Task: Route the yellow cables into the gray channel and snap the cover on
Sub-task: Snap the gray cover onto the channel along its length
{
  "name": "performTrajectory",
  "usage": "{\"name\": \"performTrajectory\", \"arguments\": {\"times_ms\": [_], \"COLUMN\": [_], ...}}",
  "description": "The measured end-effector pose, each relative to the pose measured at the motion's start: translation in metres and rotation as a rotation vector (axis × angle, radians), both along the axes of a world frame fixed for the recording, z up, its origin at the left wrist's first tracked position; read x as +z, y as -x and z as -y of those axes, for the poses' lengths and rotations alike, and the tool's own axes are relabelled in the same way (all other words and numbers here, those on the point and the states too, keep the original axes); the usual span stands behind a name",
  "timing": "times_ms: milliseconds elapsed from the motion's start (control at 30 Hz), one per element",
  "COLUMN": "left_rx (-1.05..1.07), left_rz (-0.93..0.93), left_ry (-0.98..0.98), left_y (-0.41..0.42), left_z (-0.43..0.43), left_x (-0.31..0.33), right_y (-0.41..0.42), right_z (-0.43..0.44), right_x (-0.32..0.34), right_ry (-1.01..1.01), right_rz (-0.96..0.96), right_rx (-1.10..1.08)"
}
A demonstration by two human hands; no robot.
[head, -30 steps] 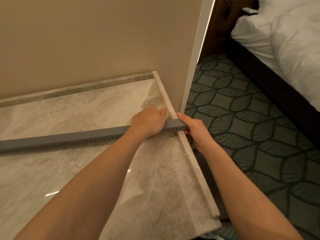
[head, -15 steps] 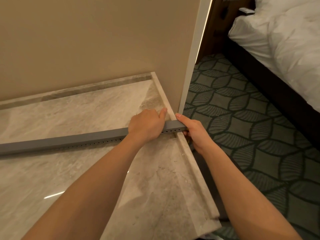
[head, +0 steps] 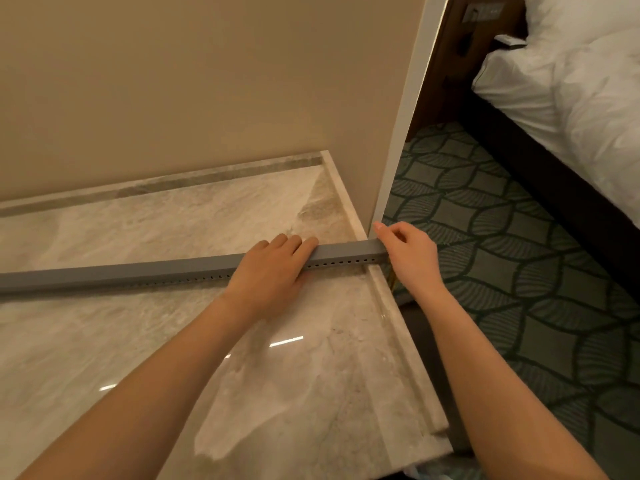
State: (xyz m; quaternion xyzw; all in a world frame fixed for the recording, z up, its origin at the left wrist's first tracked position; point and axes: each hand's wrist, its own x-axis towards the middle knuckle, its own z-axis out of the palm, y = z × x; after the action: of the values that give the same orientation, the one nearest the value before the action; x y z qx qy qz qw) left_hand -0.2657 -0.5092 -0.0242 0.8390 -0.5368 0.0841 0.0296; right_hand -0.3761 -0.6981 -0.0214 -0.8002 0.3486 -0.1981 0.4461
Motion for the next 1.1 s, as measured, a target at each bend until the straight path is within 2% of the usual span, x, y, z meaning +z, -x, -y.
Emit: {"name": "performTrajectory", "arguments": {"times_ms": [233, 467, 667, 900, 1100], "left_rx": [0.038, -0.031, -0.058, -0.004, -0.026], "left_rz": [0.160, 0.342, 0.299, 0.192, 0.232], "left_ry": [-0.166, -0.301, -0.281, -0.016, -0.020], "left_y": [-0.016, -0.043, -0.068, -0.095, -0.128], "left_z": [-0.035, -0.077, -0.101, -0.117, -0.100], "left_x": [0.011, 0.021, 0.018, 0.008, 0.008], "right_y": [-0.017, -0.043, -0.070, -0.091, -0.122], "right_z": [-0.045, -0.085, -0.092, -0.085, -0.064], "right_x": [0.023, 0.006, -0.008, -0.007, -0.004], "right_ry": [0.698, 1.001, 1.117, 1.124, 1.182], "right_rz": [-0.041, -0.063, -0.167, -0.115, -0.038], "right_rx": [0.295, 0.650, 0.834, 0.822, 0.771]}}
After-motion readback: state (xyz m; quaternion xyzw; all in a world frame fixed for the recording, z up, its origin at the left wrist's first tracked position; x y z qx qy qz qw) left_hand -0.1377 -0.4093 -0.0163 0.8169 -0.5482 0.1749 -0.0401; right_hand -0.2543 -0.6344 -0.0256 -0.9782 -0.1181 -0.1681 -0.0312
